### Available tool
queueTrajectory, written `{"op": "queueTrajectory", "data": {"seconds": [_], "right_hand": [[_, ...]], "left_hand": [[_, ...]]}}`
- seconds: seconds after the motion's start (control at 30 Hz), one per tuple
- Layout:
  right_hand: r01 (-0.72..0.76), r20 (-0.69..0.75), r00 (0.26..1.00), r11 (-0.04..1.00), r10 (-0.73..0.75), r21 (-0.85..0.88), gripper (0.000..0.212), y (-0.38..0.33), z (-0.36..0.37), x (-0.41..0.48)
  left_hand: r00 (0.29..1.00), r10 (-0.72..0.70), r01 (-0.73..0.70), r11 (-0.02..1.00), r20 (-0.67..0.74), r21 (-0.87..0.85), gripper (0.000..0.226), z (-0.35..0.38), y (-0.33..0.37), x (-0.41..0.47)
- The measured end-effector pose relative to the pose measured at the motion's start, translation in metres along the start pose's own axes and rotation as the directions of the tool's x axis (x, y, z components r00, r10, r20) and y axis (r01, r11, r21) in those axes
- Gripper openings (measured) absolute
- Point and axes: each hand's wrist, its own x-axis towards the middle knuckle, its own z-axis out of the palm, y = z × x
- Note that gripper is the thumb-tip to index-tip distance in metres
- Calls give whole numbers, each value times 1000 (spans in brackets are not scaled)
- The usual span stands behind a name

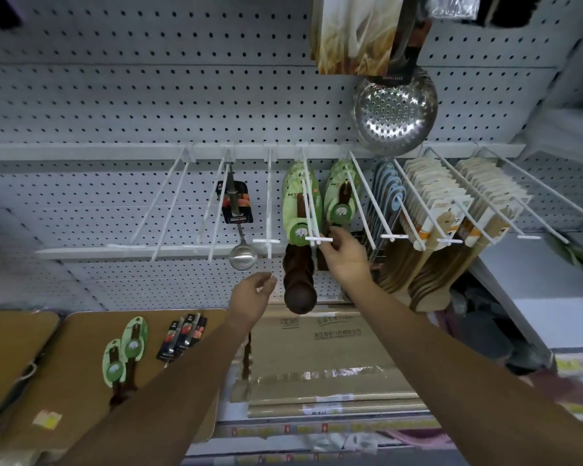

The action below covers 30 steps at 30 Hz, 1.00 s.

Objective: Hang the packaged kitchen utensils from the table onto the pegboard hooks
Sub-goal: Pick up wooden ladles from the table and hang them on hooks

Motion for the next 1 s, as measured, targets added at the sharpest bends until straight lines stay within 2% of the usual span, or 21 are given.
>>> {"op": "queueTrajectory", "data": {"seconds": [0.07, 0.17, 0.23, 0.33, 0.47, 0.57, 0.7, 0.87, 1.0], "right_hand": [[73, 40, 997, 976, -66, -205, 56, 21, -3, -8], [250, 246, 960, 808, -135, -533, 67, 40, -3, -23], [362, 362, 920, 676, -148, -642, 74, 46, 5, -32], [529, 495, 840, 535, -223, -658, 80, 47, 24, -47], [598, 559, 786, 557, -264, -577, 78, 30, 58, -78], [626, 597, 754, 572, -273, -530, 105, 18, 89, -97], [644, 625, 737, 548, -256, -535, 77, 5, 125, -119], [618, 626, 753, 544, -203, -567, 77, -24, 182, -143], [571, 605, 782, 564, -151, -597, 72, -56, 238, -169]], "left_hand": [[1000, 22, -19, 973, -11, 228, 49, -21, -9, -13], [995, 95, -78, 855, -7, 512, 62, -54, -22, -36], [995, 94, -64, 784, -15, 618, 68, -77, -29, -55], [998, 53, -24, 700, -19, 714, 73, -106, -37, -87], [998, -46, 70, 645, -53, 761, 75, -138, -51, -124], [995, -79, 99, 595, -65, 798, 81, -162, -67, -140], [995, -66, 97, 592, -72, 800, 86, -192, -92, -157], [996, -64, 87, 614, -60, 785, 73, -237, -139, -166], [997, -70, 69, 628, -31, 775, 72, -282, -186, -167]]}}
